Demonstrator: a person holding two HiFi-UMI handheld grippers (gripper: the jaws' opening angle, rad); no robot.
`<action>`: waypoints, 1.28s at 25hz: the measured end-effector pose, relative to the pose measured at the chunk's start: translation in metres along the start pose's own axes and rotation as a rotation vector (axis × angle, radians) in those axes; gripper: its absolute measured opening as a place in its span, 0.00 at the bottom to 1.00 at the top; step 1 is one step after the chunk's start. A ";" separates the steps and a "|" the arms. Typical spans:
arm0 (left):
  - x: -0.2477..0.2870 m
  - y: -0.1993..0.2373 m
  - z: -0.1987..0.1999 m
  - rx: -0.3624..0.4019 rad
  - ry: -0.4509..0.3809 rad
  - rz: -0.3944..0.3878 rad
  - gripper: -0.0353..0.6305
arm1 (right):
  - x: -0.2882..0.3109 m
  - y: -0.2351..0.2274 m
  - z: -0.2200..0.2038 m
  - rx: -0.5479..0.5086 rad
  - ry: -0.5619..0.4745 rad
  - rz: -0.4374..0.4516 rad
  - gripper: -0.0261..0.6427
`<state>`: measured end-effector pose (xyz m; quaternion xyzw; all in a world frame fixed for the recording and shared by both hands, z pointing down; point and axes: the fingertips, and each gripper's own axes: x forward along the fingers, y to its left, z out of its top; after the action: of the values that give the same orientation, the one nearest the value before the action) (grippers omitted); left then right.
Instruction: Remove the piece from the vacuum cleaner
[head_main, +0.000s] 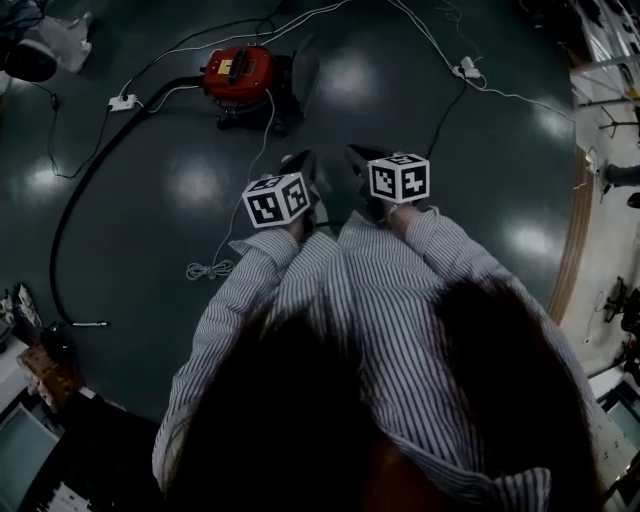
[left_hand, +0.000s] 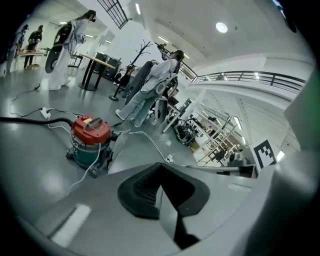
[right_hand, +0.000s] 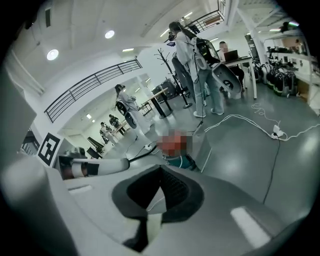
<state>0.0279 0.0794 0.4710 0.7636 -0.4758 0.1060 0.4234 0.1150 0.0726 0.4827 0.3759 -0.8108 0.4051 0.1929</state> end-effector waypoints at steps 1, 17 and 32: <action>0.004 0.011 0.017 -0.001 -0.001 0.001 0.06 | 0.012 0.000 0.015 0.008 -0.007 -0.007 0.04; 0.062 0.115 0.094 -0.032 0.118 -0.024 0.06 | 0.148 -0.010 0.096 0.157 0.109 -0.041 0.04; 0.141 0.213 0.043 -0.219 0.126 0.156 0.06 | 0.261 -0.083 0.033 0.189 0.363 -0.028 0.04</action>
<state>-0.0826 -0.0830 0.6408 0.6655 -0.5148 0.1340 0.5237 0.0099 -0.1050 0.6664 0.3244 -0.7157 0.5377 0.3055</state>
